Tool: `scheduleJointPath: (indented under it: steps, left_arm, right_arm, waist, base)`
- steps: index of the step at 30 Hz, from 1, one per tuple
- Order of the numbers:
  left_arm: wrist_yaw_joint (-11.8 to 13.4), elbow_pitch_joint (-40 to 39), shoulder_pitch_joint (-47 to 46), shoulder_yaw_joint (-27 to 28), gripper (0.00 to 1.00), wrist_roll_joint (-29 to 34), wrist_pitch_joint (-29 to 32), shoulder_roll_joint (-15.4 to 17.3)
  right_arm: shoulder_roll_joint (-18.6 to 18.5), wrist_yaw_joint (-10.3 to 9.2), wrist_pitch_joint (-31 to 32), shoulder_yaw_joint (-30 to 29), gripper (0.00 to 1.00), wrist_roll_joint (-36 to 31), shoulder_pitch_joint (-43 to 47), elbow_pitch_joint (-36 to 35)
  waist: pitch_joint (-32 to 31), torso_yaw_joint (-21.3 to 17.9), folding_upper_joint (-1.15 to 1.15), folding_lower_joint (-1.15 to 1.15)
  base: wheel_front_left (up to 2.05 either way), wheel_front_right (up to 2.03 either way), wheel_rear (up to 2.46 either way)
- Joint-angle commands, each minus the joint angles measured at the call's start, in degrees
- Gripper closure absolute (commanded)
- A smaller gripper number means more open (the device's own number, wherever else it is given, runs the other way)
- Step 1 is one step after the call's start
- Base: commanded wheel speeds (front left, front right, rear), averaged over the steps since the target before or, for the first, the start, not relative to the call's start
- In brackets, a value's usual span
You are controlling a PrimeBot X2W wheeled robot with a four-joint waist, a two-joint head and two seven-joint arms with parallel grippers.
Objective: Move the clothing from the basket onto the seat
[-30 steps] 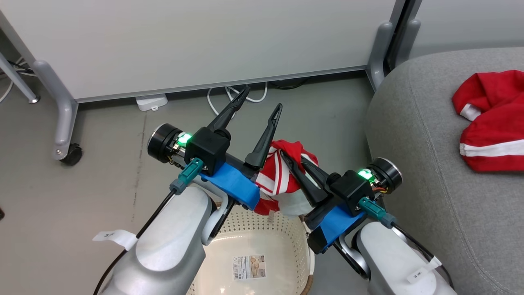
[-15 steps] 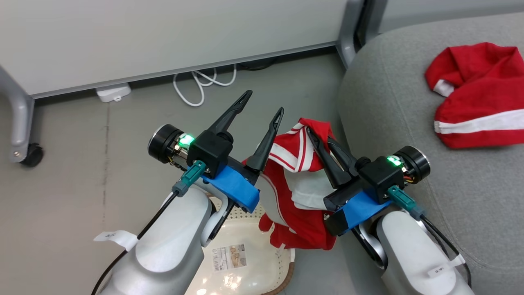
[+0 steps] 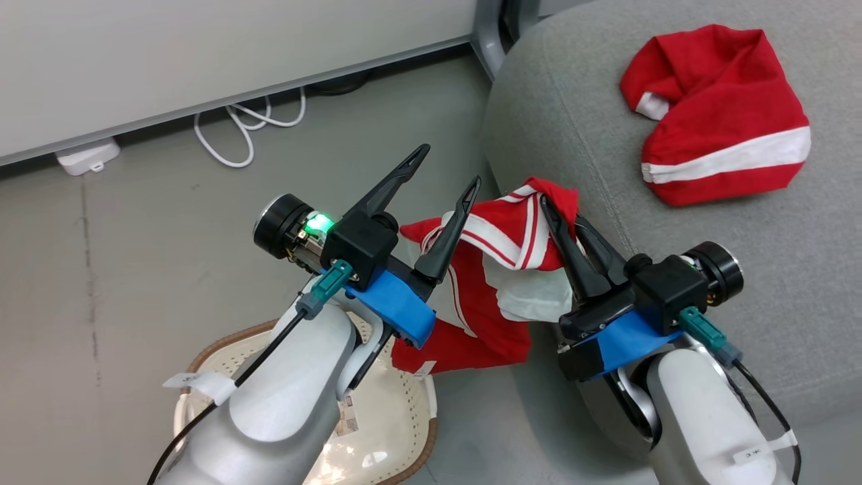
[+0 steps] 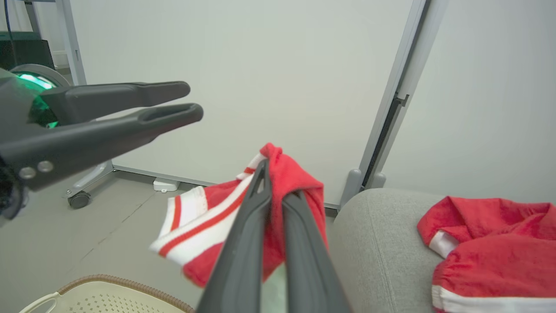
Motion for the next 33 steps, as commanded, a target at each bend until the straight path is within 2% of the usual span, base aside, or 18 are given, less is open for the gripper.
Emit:
scheduleJointPath:
  steps: [1,15,24,33]
  left_arm:
    - [-0.22,0.06,-0.96,-0.38,0.00,0.28,0.06,0.29]
    - [-0.16,0.20,-1.65,-2.20,0.00,-0.09,0.33,0.69]
    - [-0.13,-0.18,-1.75,-2.28,0.00,-0.49,0.17,1.17]
    - [0.61,-1.47,-2.78,-1.84,0.00,-0.47,0.09,2.08]
  right_arm:
    - [0.04,0.02,-0.24,-0.73,1.00,-0.26,0.74,-0.66]
    - [0.04,0.01,-0.24,-4.00,1.00,0.04,3.78,-3.08]
    - [0.04,0.02,-0.24,-4.95,1.00,0.98,3.83,-4.51]
    - [0.04,0.02,-0.24,-7.00,1.00,-0.63,-2.24,-7.32]
  waist:
    - [0.96,-1.43,0.00,0.00]
    - [3.46,-5.56,0.00,0.00]
    - [4.00,-5.62,0.00,0.00]
    - [6.61,-4.54,0.00,0.00]
  base:
    - [0.00,0.00,0.00]
    - [0.00,0.00,0.00]
    - [0.00,0.00,0.00]
    - [0.00,0.00,0.00]
